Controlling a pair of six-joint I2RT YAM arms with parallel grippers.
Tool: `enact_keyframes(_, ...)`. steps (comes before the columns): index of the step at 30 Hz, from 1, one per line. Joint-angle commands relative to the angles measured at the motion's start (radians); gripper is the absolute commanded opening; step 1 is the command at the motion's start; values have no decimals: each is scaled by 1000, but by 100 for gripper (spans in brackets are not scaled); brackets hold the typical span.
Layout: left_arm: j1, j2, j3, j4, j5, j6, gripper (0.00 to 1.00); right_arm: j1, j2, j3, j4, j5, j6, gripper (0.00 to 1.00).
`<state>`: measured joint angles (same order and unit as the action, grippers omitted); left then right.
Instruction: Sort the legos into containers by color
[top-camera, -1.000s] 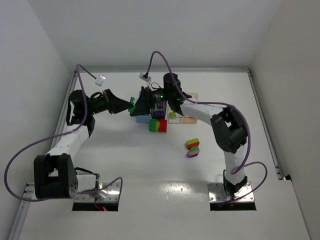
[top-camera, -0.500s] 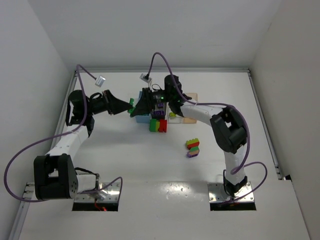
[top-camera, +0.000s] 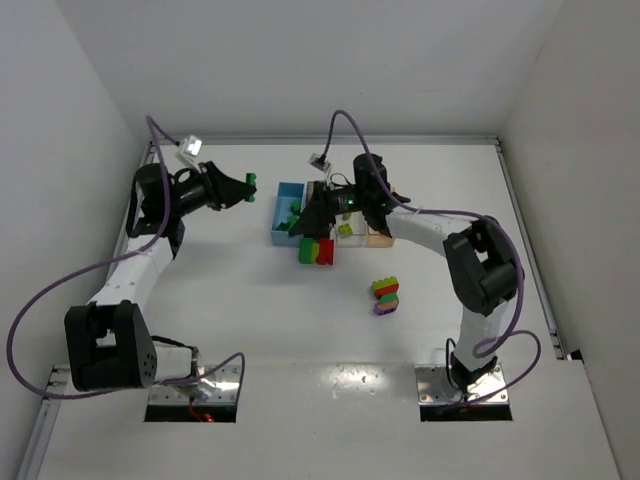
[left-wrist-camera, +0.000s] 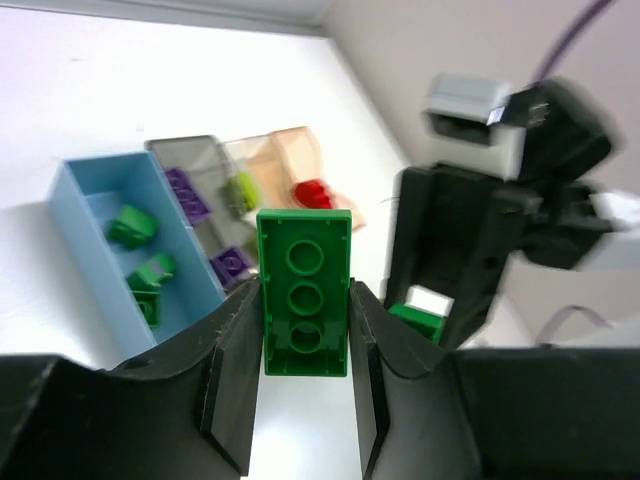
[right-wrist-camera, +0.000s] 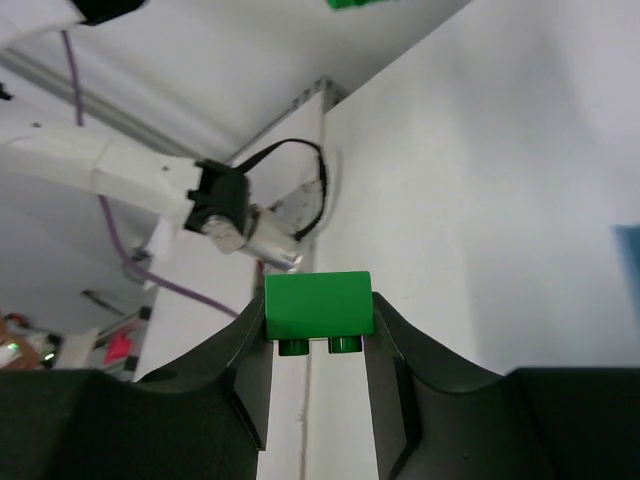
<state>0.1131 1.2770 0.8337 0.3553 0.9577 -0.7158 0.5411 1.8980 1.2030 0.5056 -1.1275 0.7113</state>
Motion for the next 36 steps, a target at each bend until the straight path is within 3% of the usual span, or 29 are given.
enact_keyframes(1,-93,28,97,-278,-269,265,10,-41,-83,25,-180,110,-220,0)
enact_keyframes(2,-128,39,129,-311,-319,291,12,-55,-97,39,-317,183,-318,0)
enact_keyframes(5,-191,108,200,-401,-459,378,12,-73,-125,75,-485,360,-433,0)
enact_keyframes(10,-282,243,284,-463,-597,404,12,-110,-163,66,-519,485,-454,0)
enact_keyframes(19,-343,482,446,-507,-629,418,18,-139,-163,66,-529,495,-454,0)
enact_keyframes(24,-343,538,478,-507,-639,409,30,-159,-152,75,-529,495,-444,0)
enact_keyframes(31,-362,558,509,-516,-636,409,61,-159,-113,104,-529,486,-444,0)
enact_keyframes(36,-351,471,509,-503,-616,409,63,-139,-71,176,-529,495,-426,0)
